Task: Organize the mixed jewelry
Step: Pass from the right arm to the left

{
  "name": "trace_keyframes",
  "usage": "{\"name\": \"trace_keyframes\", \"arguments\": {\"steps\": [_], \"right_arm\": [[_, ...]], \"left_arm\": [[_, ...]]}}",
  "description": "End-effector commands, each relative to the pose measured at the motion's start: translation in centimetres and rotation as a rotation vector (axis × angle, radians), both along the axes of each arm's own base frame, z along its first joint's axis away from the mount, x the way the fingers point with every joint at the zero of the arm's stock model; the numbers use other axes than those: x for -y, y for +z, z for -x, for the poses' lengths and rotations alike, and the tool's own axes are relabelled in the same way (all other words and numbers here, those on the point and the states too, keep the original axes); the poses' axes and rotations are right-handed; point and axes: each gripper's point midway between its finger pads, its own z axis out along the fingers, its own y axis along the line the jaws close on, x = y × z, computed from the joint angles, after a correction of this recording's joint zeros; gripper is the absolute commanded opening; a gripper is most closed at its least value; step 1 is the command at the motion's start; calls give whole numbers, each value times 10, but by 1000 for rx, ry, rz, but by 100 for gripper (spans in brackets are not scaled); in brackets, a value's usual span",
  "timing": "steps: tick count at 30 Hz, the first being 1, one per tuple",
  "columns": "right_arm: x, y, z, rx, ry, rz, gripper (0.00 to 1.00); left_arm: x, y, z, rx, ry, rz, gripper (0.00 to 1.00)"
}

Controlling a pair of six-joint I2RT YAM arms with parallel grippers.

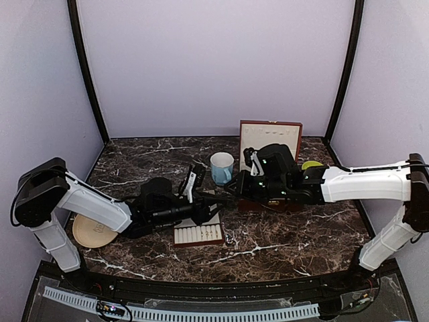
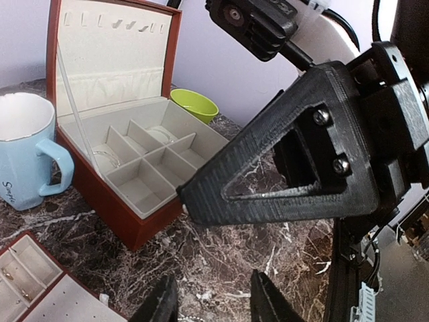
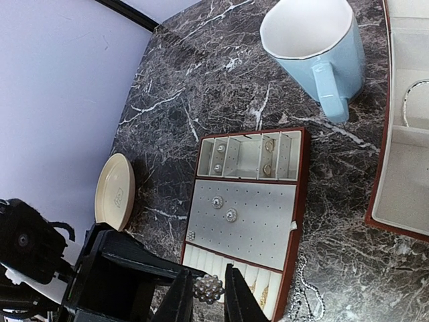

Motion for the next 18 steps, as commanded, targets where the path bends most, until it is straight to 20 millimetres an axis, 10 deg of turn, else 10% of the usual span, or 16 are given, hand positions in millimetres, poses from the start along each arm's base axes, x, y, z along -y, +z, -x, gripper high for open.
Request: {"name": "trace_keyframes", "arguments": {"steps": [1,18], "right_arm": [[-13,31,1,41,25,-85,17],[-19,32,4,45,57,-101,17]], "left_arm": [[10,17,0,24,-23,47,36],[16,20,-6,26,-13,40,19]]}}
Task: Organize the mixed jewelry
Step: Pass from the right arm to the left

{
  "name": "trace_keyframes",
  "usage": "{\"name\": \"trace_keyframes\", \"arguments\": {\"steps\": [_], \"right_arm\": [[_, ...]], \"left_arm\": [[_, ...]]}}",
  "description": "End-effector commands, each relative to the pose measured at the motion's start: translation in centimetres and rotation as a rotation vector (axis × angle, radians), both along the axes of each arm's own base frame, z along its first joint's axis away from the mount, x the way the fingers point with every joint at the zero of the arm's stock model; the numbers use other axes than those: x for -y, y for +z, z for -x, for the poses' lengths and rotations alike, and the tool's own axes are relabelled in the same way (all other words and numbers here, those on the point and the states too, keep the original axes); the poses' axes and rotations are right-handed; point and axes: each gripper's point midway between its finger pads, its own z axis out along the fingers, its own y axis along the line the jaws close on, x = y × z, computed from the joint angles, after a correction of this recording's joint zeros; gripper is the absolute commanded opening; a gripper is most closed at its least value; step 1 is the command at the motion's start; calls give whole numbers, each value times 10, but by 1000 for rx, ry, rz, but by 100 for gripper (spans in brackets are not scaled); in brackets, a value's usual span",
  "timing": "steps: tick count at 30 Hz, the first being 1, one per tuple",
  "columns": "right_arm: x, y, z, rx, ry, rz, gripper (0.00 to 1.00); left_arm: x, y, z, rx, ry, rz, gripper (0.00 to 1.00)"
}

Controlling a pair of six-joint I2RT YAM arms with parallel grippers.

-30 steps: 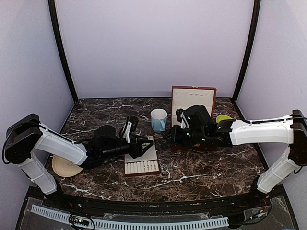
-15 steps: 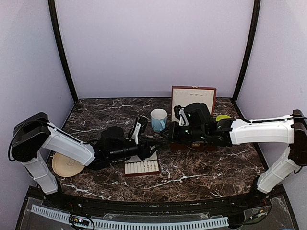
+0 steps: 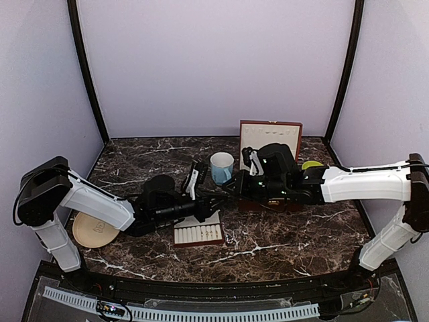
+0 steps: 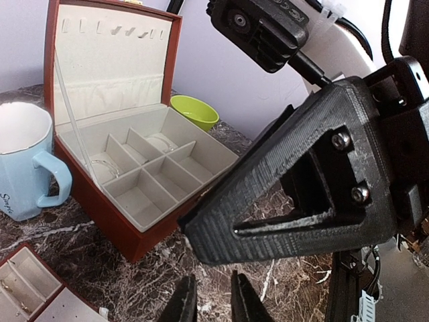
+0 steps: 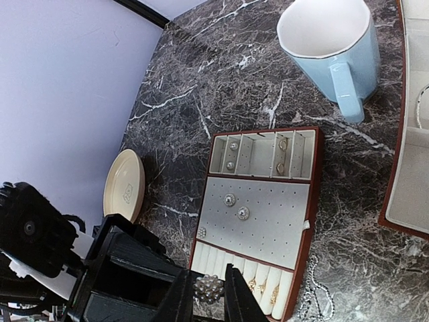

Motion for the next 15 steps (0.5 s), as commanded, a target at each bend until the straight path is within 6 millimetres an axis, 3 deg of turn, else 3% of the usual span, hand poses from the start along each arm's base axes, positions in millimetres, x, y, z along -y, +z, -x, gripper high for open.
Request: {"name": "trace_keyframes", "arguments": {"steps": [1,15], "right_arm": [[-12,28,0,43,25,-76,17],[-15,27,1,38,36,-77,17]], "left_arm": [[6,13,-3,23,1,22,18],[7,18,-6,34,9,28,14]]}}
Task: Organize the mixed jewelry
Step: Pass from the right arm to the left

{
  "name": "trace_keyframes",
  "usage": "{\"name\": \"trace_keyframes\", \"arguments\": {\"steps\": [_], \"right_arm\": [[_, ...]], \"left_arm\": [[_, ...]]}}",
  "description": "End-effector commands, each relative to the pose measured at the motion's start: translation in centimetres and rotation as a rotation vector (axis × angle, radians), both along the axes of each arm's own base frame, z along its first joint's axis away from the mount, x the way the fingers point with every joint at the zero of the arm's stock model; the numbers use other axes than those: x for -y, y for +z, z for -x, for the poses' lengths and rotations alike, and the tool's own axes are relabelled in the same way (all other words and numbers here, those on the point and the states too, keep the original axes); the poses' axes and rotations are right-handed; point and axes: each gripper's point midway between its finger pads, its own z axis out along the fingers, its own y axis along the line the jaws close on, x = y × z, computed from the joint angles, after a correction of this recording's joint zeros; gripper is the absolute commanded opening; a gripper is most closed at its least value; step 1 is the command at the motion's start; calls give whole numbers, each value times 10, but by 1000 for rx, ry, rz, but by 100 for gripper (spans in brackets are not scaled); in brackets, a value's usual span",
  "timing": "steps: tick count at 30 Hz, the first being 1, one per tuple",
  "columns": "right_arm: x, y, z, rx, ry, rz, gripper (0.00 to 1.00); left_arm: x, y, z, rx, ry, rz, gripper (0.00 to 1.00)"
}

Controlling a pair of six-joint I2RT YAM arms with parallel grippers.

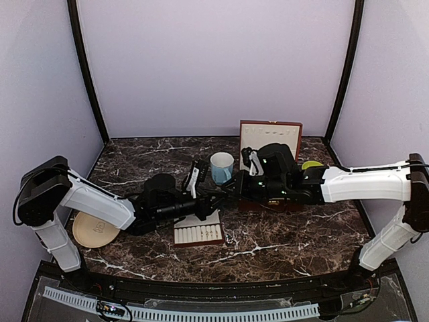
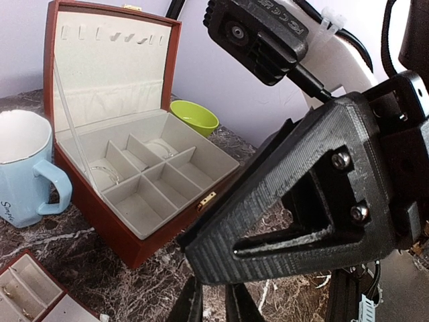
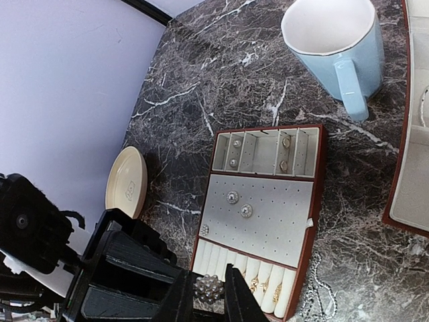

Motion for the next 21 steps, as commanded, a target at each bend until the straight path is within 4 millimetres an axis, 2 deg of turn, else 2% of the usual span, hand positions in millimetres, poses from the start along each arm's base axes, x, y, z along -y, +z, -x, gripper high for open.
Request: {"name": "trace_keyframes", "arguments": {"steps": [1,21], "right_arm": [[-14,25,-2,41,22,-70,17],[-16,16,2,19,40,-59,17]], "left_arm": [[5,12,-3,23,5,23,13],[2,15,-7,38,29,3,1]]}}
